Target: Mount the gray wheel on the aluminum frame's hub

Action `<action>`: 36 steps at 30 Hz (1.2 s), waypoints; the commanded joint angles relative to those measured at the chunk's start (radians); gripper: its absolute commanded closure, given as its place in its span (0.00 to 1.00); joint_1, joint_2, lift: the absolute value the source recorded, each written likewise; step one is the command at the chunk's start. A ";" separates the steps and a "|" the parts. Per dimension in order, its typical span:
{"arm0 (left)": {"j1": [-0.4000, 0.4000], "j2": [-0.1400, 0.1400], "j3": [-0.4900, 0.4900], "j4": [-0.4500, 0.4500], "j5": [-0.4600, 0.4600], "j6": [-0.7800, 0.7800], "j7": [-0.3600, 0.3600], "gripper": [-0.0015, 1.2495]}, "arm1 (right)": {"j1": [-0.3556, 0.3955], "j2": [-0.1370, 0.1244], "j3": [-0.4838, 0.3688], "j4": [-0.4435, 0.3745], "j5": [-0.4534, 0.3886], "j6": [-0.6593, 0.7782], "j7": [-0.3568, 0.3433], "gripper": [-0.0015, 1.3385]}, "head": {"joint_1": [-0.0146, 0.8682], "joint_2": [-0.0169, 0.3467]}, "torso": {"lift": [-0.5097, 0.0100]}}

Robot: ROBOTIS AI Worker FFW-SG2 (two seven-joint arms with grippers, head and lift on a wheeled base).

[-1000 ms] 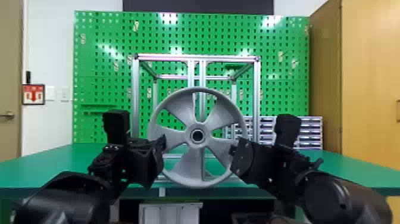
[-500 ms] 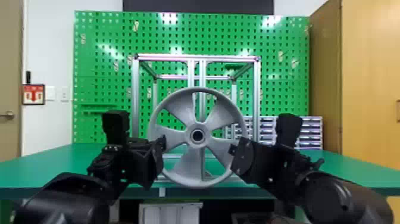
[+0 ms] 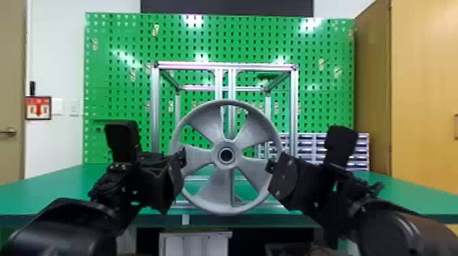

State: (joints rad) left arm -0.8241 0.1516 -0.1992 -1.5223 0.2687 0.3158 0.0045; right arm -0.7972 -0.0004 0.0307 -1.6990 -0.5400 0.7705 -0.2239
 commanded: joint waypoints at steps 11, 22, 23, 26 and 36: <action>0.223 0.057 0.084 -0.269 -0.005 0.054 0.045 0.00 | 0.207 -0.024 -0.060 -0.220 -0.023 -0.007 0.000 0.00 | 0.01 0.06 | 0.02; 0.367 0.080 0.116 -0.364 -0.009 0.062 0.045 0.00 | 0.352 -0.047 -0.058 -0.314 -0.011 -0.059 0.001 0.00 | 0.01 0.06 | 0.02; 0.381 0.083 0.121 -0.375 -0.016 0.062 0.045 0.00 | 0.365 -0.049 -0.054 -0.315 -0.008 -0.068 0.001 0.00 | 0.01 0.06 | 0.02; 0.428 0.089 0.132 -0.395 -0.020 0.058 0.046 0.00 | 0.406 -0.052 -0.051 -0.315 -0.005 -0.102 0.001 0.00 | 0.01 0.06 | 0.02; 0.554 0.094 0.155 -0.398 -0.040 -0.018 0.038 0.01 | 0.567 -0.095 -0.014 -0.318 0.074 -0.234 0.012 0.00 | 0.01 0.06 | 0.02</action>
State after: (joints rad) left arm -0.3194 0.2429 -0.0534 -1.9204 0.2428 0.3232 0.0486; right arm -0.2931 -0.0830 0.0057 -2.0170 -0.5043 0.5881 -0.2129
